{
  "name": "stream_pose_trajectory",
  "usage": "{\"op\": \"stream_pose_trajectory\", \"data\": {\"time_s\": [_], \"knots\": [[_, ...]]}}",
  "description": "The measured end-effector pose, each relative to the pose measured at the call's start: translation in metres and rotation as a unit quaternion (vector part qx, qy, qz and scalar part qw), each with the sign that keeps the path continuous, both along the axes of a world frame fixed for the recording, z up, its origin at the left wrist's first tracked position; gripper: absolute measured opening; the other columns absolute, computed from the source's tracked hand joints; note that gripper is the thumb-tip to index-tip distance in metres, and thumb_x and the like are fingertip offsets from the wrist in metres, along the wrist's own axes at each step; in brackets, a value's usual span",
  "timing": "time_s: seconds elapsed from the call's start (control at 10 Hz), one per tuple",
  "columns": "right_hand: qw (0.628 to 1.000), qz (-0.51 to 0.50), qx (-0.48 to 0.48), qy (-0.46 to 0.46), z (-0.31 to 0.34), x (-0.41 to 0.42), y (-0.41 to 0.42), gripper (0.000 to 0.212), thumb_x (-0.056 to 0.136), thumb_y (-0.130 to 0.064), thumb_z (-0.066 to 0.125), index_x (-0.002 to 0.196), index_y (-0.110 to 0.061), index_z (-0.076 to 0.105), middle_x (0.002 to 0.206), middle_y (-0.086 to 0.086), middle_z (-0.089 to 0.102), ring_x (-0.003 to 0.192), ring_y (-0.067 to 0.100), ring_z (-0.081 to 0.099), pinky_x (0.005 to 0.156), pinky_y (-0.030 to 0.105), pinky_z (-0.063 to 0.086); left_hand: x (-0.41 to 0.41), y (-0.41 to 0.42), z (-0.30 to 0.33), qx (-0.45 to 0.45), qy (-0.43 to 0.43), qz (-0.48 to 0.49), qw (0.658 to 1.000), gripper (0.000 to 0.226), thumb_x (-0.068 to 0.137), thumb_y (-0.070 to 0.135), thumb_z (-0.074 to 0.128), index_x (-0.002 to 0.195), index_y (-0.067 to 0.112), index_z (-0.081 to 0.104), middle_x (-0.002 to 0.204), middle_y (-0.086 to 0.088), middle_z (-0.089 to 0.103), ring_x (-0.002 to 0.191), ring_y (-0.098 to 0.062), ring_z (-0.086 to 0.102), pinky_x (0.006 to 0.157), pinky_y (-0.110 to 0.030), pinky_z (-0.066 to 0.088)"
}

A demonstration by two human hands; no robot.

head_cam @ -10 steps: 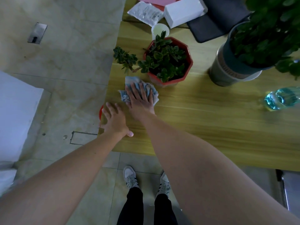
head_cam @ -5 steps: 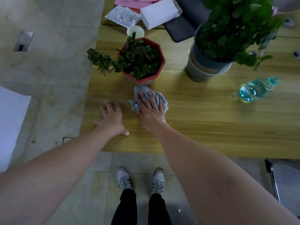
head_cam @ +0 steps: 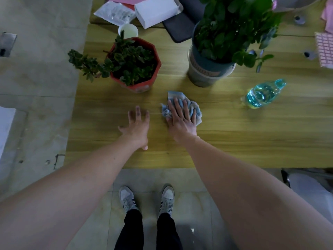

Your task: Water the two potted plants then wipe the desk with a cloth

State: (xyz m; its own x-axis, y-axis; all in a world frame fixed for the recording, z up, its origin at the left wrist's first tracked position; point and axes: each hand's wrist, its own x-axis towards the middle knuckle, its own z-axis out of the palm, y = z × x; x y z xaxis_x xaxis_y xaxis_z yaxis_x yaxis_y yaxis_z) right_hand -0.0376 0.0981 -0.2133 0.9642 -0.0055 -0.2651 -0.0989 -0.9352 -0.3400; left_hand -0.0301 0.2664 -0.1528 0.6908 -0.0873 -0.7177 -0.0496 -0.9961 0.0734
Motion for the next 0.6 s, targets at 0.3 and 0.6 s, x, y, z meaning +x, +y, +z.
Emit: {"op": "stream_pose_trajectory", "data": {"time_s": [0.3, 0.6], "knots": [[1.000, -0.008, -0.005, 0.011, -0.001, 0.001, -0.001, 0.060, 0.104, -0.043, 0.025, 0.157, -0.039, -0.004, 0.164, -0.017, -0.014, 0.149, 0.014, -0.025, 0.120, 0.051, -0.013, 0.004, -0.002, 0.000, -0.002, 0.018, -0.002, 1.000, 0.136, 0.070, 0.020, 0.089, 0.157, 0.025, -0.016, 0.161, -0.006, -0.033, 0.150, -0.039, -0.019, 0.106, -0.077, 0.023], [0.995, -0.025, 0.094, 0.008, 0.015, 0.007, -0.008, 0.060, 0.100, -0.048, 0.039, 0.156, -0.040, 0.018, 0.166, -0.014, 0.005, 0.152, 0.014, -0.015, 0.118, 0.047, -0.019, 0.004, -0.005, 0.000, 0.001, 0.014, 0.003, 1.000, 0.135, 0.070, 0.020, 0.089, 0.157, 0.023, -0.014, 0.161, -0.008, -0.031, 0.150, -0.040, -0.019, 0.105, -0.078, 0.023]]}}
